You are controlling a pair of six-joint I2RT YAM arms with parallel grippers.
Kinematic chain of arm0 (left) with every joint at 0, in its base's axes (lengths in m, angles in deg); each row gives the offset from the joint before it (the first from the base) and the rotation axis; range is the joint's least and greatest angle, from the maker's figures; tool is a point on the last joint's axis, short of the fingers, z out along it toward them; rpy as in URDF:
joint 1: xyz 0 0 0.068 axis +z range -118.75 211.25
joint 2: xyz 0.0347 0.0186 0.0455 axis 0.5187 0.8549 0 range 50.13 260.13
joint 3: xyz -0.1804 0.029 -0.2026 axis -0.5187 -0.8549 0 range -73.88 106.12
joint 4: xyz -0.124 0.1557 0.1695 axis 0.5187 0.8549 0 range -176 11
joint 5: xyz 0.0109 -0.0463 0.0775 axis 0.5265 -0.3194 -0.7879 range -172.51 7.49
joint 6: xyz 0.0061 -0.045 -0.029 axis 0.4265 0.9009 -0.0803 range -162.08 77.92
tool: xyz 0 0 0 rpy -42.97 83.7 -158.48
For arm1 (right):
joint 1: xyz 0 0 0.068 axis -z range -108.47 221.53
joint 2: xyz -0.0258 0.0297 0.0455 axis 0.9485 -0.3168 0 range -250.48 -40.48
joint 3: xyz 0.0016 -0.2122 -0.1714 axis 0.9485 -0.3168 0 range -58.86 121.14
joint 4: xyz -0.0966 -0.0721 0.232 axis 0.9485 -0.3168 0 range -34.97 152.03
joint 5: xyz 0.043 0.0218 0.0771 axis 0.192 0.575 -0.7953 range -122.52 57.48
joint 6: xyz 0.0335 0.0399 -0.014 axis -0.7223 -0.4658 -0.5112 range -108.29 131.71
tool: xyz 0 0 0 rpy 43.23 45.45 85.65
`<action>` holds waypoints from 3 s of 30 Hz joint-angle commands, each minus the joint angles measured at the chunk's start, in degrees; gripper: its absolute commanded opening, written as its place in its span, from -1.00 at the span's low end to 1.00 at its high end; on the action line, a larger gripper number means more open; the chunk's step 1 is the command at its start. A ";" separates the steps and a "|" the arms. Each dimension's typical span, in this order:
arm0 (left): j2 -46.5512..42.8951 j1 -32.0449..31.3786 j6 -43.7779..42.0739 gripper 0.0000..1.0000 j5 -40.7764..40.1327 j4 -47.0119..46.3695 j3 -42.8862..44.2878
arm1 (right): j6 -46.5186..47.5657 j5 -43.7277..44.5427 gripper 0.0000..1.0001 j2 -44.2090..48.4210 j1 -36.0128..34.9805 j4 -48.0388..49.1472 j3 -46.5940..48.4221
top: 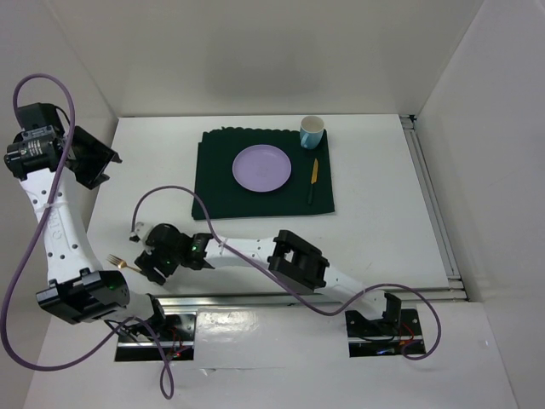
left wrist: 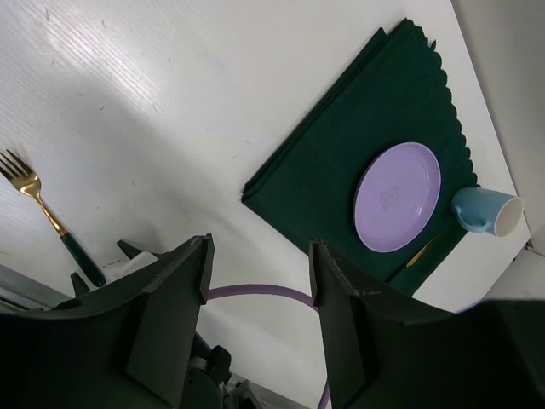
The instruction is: Set the dinner table for one person
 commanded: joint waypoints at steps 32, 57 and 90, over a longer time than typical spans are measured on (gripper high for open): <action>-2.92 0.41 -0.48 0.30 2.75 -3.58 -5.86 | -22.39 9.11 -1.00 17.44 15.96 -16.50 -4.37; -8.11 -0.12 -1.00 0.28 6.80 -5.77 -14.03 | -38.75 31.79 -1.00 -0.14 25.19 -8.24 10.41; -8.11 -0.65 -1.00 0.28 7.84 -6.30 -15.26 | -37.35 27.57 -1.00 -1.30 26.08 -8.33 8.39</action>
